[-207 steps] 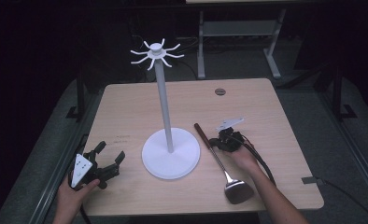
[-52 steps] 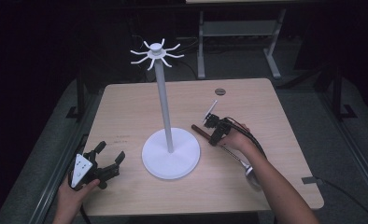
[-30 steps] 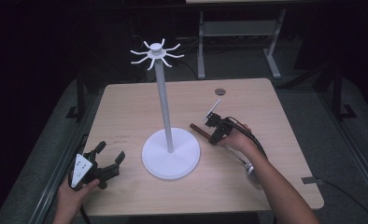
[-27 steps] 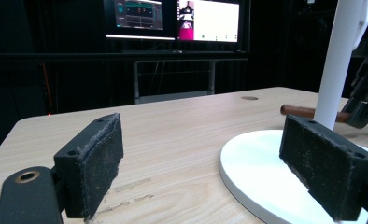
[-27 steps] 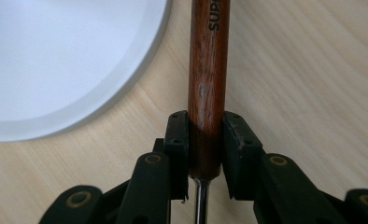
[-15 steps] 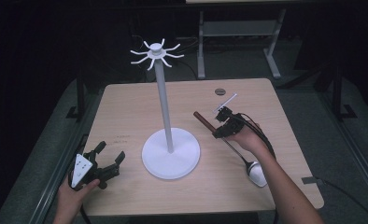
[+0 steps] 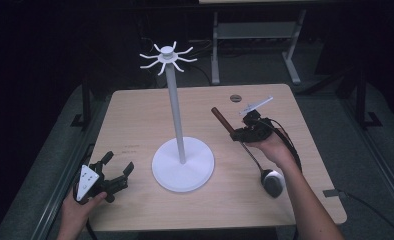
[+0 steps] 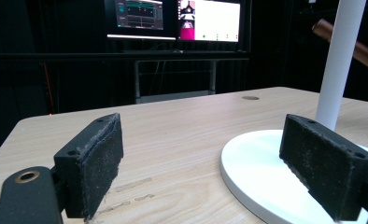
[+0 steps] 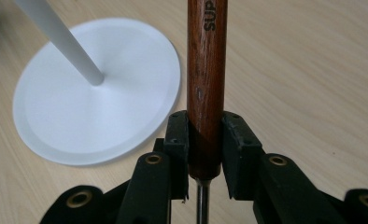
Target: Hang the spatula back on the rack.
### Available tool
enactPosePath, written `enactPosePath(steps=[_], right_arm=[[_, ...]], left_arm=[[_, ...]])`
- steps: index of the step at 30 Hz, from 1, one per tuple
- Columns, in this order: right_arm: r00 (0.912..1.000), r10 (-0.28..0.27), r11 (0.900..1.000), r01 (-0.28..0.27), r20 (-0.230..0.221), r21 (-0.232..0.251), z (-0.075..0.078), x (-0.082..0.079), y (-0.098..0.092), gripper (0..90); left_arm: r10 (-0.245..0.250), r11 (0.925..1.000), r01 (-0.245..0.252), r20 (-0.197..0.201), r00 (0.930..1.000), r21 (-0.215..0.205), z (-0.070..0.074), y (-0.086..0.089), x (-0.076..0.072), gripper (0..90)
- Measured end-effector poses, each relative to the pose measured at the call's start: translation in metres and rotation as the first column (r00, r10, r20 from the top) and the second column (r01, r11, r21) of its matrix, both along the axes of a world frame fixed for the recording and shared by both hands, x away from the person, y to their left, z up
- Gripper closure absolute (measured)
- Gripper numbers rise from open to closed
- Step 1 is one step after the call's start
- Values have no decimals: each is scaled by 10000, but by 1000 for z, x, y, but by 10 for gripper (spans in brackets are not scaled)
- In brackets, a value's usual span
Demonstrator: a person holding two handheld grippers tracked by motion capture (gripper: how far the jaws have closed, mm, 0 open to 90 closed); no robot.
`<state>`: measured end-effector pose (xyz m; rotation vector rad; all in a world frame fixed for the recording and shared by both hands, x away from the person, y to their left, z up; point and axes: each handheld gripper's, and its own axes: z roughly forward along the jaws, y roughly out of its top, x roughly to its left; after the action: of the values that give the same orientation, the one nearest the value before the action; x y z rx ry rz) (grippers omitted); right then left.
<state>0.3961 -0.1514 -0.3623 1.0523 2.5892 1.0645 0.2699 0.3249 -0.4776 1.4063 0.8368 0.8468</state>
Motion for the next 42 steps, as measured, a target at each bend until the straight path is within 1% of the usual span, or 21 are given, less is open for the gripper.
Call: enactPosePath(steps=[4,5,9,10,13,14,17,19,22,25,30,36,37,38,40,41,42], right_arm=[[9995,-48,9989,34,297,457,5,-4,-6,727],[9991,-67,9977,39,418,671,7,-6,-8,727],[9979,-19,9918,-63,645,1274,12,-11,-14,727],[9979,-5,9903,-86,655,1387,13,-12,-15,727],[9952,53,9866,-211,973,1618,17,-15,-18,727],[9934,95,9849,-290,1141,1707,19,-17,-20,727],[9907,127,9804,-390,1356,1929,23,-21,-23,728],[9878,160,9755,-494,1548,2145,26,-24,-25,728],[9850,164,9682,-586,1720,2431,30,-27,-28,728],[9814,212,9584,-743,1910,2755,33,-29,-31,728],[9764,280,9472,-944,2141,3064,38,-33,-33,729],[9695,314,9277,-1188,2431,3540,43,-37,-36,729],[9679,353,9222,-1274,2487,3650,45,-38,-37,730],[9674,365,9207,-1300,2506,3679,46,-38,-37,730],[9643,416,9148,-1420,2616,3781,48,-40,-36,730],[9641,425,9121,-1445,2619,3838,50,-41,-35,730],[9624,443,9108,-1492,2682,3850,51,-41,-35,730]], left_arm=[[15,10000,-15,0,10000,-2,0,0,0,131],[12,10000,-12,-2,10000,0,0,0,0,131],[10,10000,-10,6,10000,4,0,0,0,131],[12,10000,-12,6,10000,-2,0,0,0,131],[12,10000,-12,8,10000,-7,0,0,0,131],[9,10000,-9,7,10000,1,0,0,0,131],[8,10000,-8,4,10000,4,0,0,0,131],[-3,10000,3,-1,10000,-3,0,0,0,131],[1,10000,-1,7,10000,-2,0,0,0,131],[-1,10000,1,7,10000,3,0,0,0,131],[-1,10000,1,20,10000,2,0,0,0,131],[-11,10000,11,31,10000,49,0,1,0,131],[-3,10000,2,33,10000,11,0,1,0,131],[-13,10000,13,40,10000,29,0,1,0,131],[-3,10000,3,6,10000,-14,0,0,0,131],[-5,10000,5,11,10000,-22,0,0,0,131],[2,10000,-2,13,10000,-39,0,0,0,131]])
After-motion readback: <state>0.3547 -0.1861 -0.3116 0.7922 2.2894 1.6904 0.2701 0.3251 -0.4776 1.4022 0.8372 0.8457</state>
